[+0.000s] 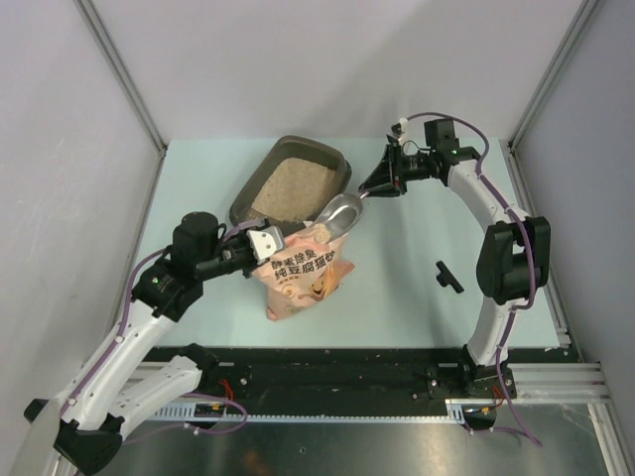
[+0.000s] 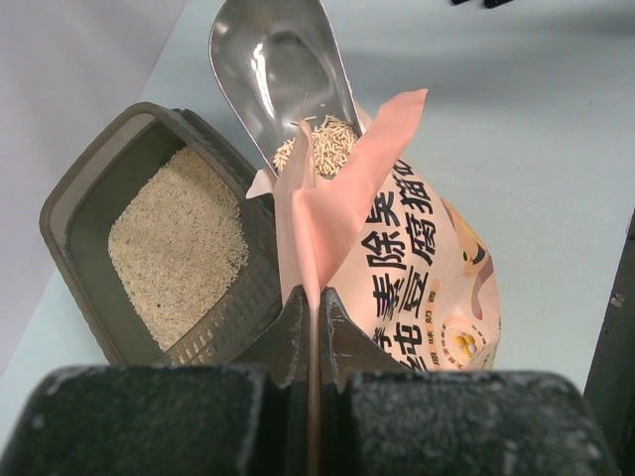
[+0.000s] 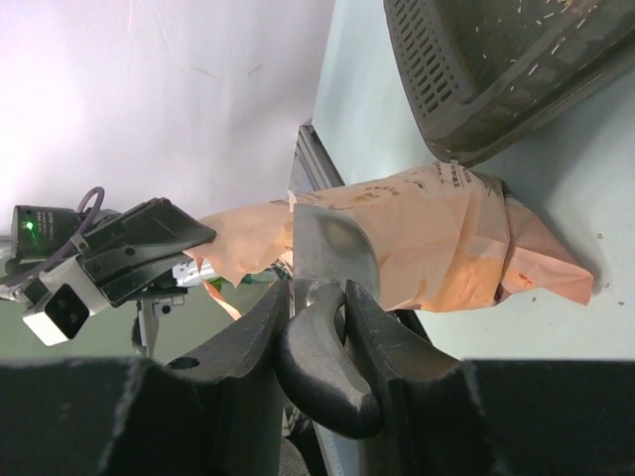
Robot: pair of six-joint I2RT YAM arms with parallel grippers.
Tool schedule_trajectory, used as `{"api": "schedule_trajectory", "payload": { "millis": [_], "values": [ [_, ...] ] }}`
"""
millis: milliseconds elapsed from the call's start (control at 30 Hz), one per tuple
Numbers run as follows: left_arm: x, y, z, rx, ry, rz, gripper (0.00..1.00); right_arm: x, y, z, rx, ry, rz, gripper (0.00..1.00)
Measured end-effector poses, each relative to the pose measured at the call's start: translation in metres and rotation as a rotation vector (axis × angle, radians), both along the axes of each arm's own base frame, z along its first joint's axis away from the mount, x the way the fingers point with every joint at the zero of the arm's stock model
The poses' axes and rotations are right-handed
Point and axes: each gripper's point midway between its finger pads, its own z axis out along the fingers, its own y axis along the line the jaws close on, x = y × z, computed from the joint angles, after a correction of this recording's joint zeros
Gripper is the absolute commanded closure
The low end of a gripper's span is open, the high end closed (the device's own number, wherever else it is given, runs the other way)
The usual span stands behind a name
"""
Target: Fill the litter box with clean litter
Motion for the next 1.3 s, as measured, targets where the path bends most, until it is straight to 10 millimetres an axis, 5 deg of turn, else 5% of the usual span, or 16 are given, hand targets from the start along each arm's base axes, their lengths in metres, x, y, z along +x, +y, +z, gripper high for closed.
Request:
{"api": "schedule_trajectory", "payload": {
  "millis": [667,1300],
  "values": [
    [-0.003,0.01,-0.008,0.028,-0.035,0.019,1.0,0.029,-0.006,0.015,0.093,0.02,-0.036,1.0],
    [-0.004,0.019,-0.02,0.106,-0.04,0.024,1.0,0.138,0.017,0.017,0.084,-0.178,-0.147,1.0]
  ]
}}
